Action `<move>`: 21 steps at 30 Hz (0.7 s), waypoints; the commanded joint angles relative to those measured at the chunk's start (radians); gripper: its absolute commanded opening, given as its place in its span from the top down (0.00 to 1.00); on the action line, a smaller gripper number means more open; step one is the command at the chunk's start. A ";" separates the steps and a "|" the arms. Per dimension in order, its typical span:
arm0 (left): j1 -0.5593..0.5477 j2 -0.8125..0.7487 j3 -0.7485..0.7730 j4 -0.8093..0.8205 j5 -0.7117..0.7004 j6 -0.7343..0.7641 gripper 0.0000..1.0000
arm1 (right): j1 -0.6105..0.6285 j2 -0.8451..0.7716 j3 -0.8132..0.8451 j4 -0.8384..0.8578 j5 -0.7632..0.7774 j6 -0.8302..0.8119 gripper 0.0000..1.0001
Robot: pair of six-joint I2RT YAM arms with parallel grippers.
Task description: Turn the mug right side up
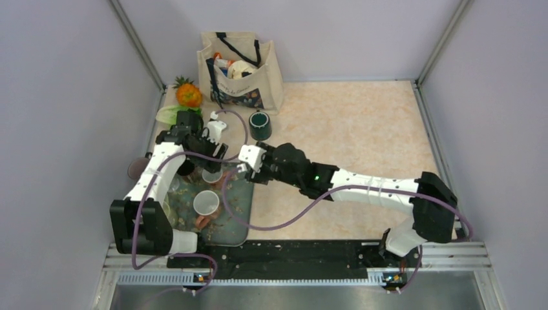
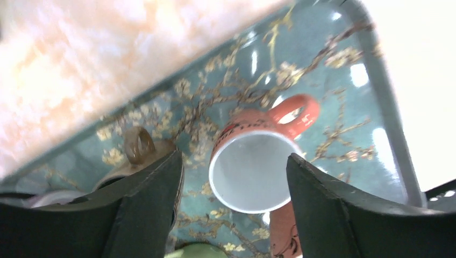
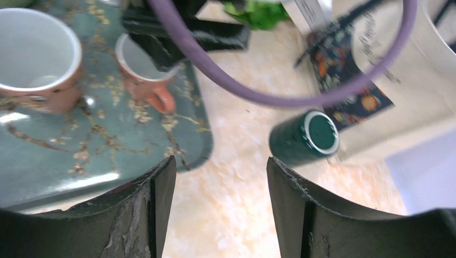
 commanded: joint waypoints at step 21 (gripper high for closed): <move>-0.249 0.834 1.010 0.046 -0.030 -0.376 0.01 | -0.366 -0.348 -0.292 0.041 0.184 0.472 0.25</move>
